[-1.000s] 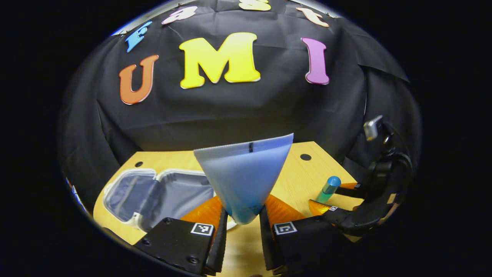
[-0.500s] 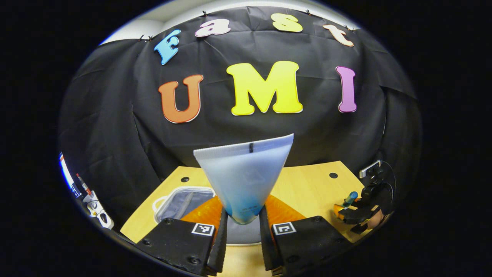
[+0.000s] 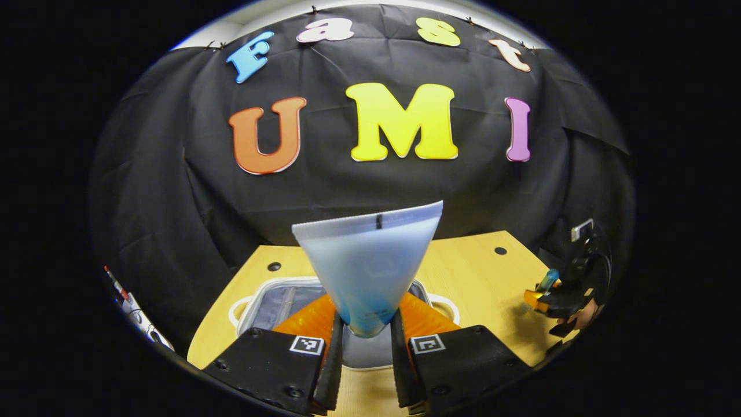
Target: First open the suitcase, pack the skin care products into it, and then close the suitcase.
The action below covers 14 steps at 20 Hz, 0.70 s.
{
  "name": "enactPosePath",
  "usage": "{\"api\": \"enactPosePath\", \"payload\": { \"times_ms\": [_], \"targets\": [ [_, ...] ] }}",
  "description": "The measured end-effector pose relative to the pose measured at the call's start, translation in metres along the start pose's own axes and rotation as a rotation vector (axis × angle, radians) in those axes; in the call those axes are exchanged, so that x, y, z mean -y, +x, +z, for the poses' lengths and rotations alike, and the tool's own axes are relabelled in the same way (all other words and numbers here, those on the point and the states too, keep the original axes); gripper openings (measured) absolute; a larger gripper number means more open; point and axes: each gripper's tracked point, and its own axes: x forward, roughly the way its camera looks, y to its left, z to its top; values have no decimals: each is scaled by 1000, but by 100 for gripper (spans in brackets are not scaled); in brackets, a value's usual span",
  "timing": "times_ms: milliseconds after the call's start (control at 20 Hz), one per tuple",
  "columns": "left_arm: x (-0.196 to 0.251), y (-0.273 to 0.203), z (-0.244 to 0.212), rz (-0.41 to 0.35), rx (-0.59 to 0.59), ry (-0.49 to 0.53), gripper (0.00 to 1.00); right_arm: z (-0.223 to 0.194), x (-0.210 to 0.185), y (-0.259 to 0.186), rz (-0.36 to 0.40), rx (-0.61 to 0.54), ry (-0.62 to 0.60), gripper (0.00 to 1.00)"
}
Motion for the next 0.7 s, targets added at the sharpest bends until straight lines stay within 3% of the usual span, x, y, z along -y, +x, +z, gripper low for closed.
{"api": "enactPosePath", "payload": {
  "times_ms": [300, 500, 700],
  "targets": [
    [12, 83, -86, -106, -160, -54, 41, 41, -24, -77, 10, 45, 83, 39],
    [22, 126, -141, -109, -289, -91, 41, 45, -39, -105, 1, 40, 46, 39],
    [33, 128, -186, -100, -435, -121, 40, 43, -64, -114, 41, 13, 46, 39]
  ]
}}
